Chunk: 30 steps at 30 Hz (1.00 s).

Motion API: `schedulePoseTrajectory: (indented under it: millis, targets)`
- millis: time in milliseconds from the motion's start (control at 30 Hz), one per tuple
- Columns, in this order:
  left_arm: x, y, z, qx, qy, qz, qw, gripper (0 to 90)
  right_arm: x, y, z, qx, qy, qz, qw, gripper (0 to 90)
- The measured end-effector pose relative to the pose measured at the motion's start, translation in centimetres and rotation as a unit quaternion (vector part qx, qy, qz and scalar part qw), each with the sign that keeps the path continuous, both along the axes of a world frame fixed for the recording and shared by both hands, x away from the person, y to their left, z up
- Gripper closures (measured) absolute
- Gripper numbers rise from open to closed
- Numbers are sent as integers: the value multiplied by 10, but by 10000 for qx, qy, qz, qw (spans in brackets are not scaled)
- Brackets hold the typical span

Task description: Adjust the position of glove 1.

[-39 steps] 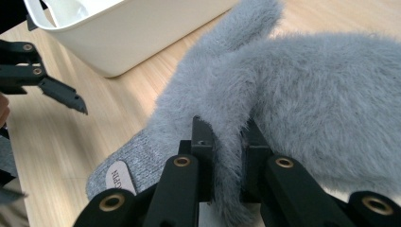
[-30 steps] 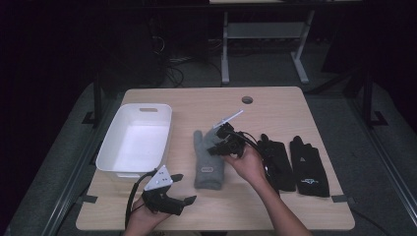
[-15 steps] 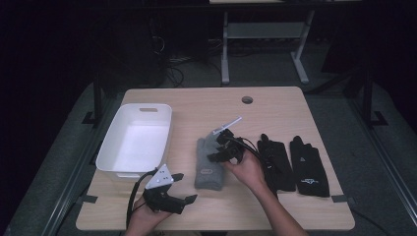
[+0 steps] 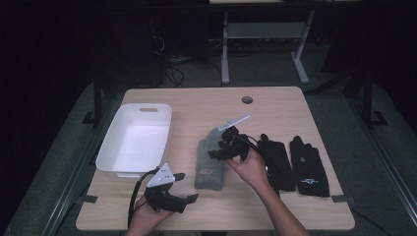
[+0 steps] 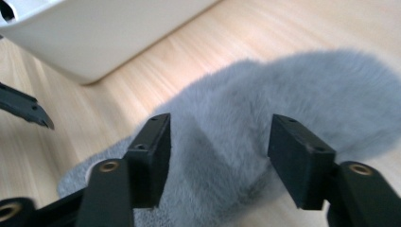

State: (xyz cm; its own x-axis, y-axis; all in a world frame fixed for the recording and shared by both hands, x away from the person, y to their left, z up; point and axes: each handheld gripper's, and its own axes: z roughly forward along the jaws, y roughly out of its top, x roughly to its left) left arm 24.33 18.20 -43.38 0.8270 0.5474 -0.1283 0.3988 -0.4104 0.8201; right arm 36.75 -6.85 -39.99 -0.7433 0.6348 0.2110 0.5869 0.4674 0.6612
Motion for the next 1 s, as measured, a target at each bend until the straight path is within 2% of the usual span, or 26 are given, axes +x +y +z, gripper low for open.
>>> schedulePoseTrajectory:
  millis: [67,100,200,367,533,700,833,900,1000]
  targets:
    - [0,0,0,-16,14,13,10000,151,-2,0,3,5,-184,40,9998,544]
    - [0,0,1,-20,23,23,10000,150,-2,0,3,22,-141,54,9999,603]
    - [2,0,1,-1,33,37,10000,151,-1,2,-3,-115,-12,117,9999,681]
    - [5,-1,-1,24,82,62,9999,152,2,6,-18,-377,37,162,9992,702]
    - [8,-5,-1,-1,196,81,9998,152,4,2,-24,-313,127,135,9993,637]
    - [11,-10,0,-3,278,109,9996,153,7,-6,-21,-203,165,29,9997,442]
    - [13,-12,0,7,365,125,9993,152,9,-15,-17,-12,134,-63,9999,367]
    - [15,-14,2,-56,426,152,9990,152,10,-19,-15,6,69,-49,10000,336]
    - [18,-17,5,-115,525,190,9984,152,13,-26,-13,158,156,-82,9997,312]
